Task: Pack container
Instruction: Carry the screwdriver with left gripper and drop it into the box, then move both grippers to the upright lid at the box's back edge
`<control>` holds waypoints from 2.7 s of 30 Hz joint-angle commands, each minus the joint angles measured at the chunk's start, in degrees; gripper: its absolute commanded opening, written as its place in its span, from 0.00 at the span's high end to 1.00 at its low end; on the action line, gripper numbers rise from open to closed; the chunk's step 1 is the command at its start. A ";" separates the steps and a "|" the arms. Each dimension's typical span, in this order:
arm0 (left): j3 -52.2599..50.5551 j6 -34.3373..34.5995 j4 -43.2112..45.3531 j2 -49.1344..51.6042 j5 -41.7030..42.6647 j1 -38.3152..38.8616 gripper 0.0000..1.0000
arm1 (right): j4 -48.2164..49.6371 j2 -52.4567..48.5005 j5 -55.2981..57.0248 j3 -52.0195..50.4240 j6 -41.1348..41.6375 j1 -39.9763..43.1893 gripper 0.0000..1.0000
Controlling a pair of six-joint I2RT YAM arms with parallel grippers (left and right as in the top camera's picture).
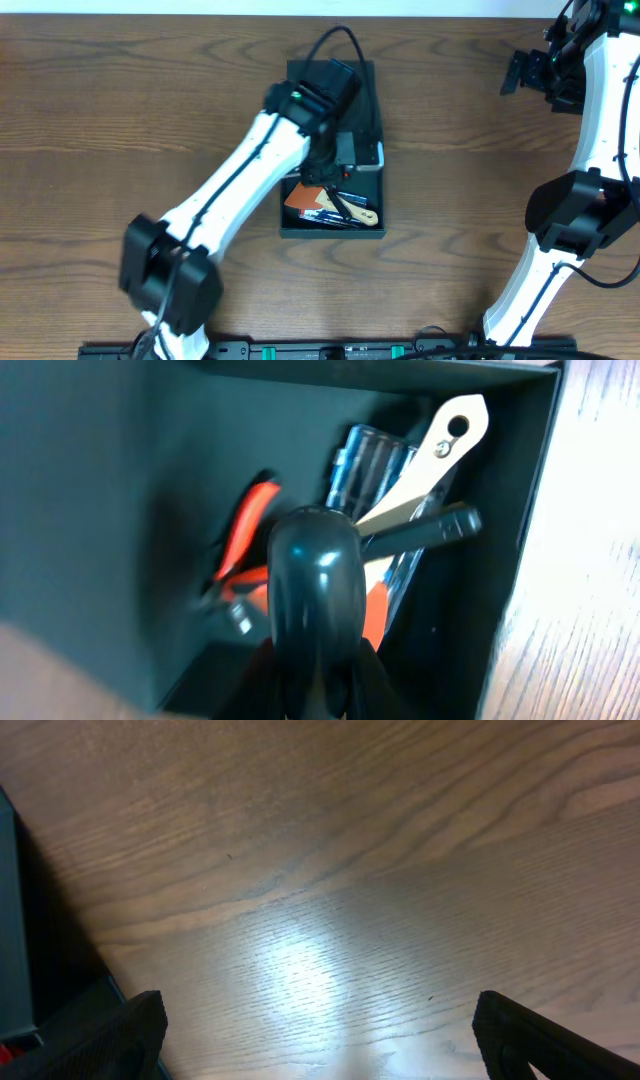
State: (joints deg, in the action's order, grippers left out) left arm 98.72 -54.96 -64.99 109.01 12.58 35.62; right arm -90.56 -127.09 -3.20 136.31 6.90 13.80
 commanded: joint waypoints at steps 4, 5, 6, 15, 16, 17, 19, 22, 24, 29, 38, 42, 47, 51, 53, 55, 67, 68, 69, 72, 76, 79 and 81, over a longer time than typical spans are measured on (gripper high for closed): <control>-0.24 -1.42 1.07 6.84 1.77 0.15 0.94 | -0.11 0.20 -0.04 -0.31 -1.29 0.00 0.01; -0.24 -1.42 1.53 7.74 1.77 0.15 0.94 | -0.11 0.20 -0.02 -0.31 -1.42 0.00 0.01; -0.24 -1.42 1.86 8.26 1.77 0.13 0.94 | -0.13 0.20 -0.04 -0.31 -1.42 0.00 0.01; -0.24 -1.33 3.13 10.08 1.29 -1.55 0.30 | -0.39 0.20 -0.04 -0.31 -1.90 0.04 0.01; -0.24 -1.25 3.08 10.03 1.27 -1.84 0.26 | -0.31 0.20 -0.02 -0.31 -1.88 0.04 0.01; -0.22 -0.66 3.10 10.03 1.03 -2.03 0.20 | -0.24 0.20 -0.02 -0.31 -1.88 0.04 0.01; -0.22 0.02 2.91 9.81 -0.22 -2.40 0.16 | -0.22 0.20 -0.02 -0.31 -2.32 0.04 0.01; -0.11 2.93 2.67 8.55 -2.73 -2.73 0.12 | -0.28 0.20 -0.07 -0.31 -3.39 0.04 0.01; -0.04 6.47 2.67 6.86 -4.96 -3.13 0.11 | -0.42 0.20 -0.52 -0.31 -3.43 0.04 0.01; 0.31 18.75 1.99 -0.85 -6.40 -6.71 0.01 | -1.62 0.20 -9.40 -0.31 -8.31 0.04 0.02; 0.31 34.75 4.00 -10.95 1.92 -24.33 0.02 | -6.71 0.20 -34.80 -0.37 -18.73 -2.12 0.44; -0.17 38.56 8.07 -8.04 13.79 -31.78 0.01 | -5.73 0.04 -34.77 -0.37 -16.65 -4.37 0.99; -0.17 40.76 10.27 -0.83 19.71 -35.93 0.15 | -0.68 -1.88 -34.10 -0.37 -13.09 -7.69 0.99; -0.17 40.74 10.27 5.84 20.06 -35.91 0.51 | 2.69 -6.16 -34.12 -0.37 -12.09 -10.60 0.99; -0.17 40.70 10.51 9.03 21.46 -35.91 0.59 | 4.28 -8.96 -34.14 -0.37 -11.54 -11.80 0.99; -0.17 40.70 11.23 11.87 23.43 -35.91 0.72 | 5.68 -11.96 -34.14 -0.37 -10.97 -12.74 0.99; -0.17 41.88 17.31 21.07 25.42 -34.84 0.88 | 9.86 -21.05 -34.16 -0.37 -9.46 -13.79 0.99; -0.17 42.49 18.18 21.46 25.44 -34.62 0.87 | 9.86 -21.31 -34.36 -0.37 -9.16 -13.79 0.99; -0.17 43.17 19.34 21.77 25.55 -34.49 0.88 | 10.01 -21.88 -34.36 -0.37 -9.07 -13.90 0.99; -0.17 43.76 22.36 22.62 26.75 -33.75 0.88 | 9.97 -22.82 -34.64 -0.37 -9.05 -14.38 0.99; -0.17 45.72 25.66 23.78 27.54 -32.59 0.89 | 10.58 -23.56 -34.75 -0.37 -9.05 -15.32 0.99; -0.17 45.88 27.69 24.11 27.52 -31.54 0.89 | 11.37 -23.74 -34.82 -0.37 -9.07 -15.72 0.99; -0.17 46.14 28.76 24.11 27.52 -30.93 0.89 | 11.82 -23.74 -35.43 -0.37 -9.09 -16.00 0.99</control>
State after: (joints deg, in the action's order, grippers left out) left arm 98.83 -10.02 -36.93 132.42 39.05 3.84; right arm -79.20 -149.64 -36.60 135.57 -2.87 -1.41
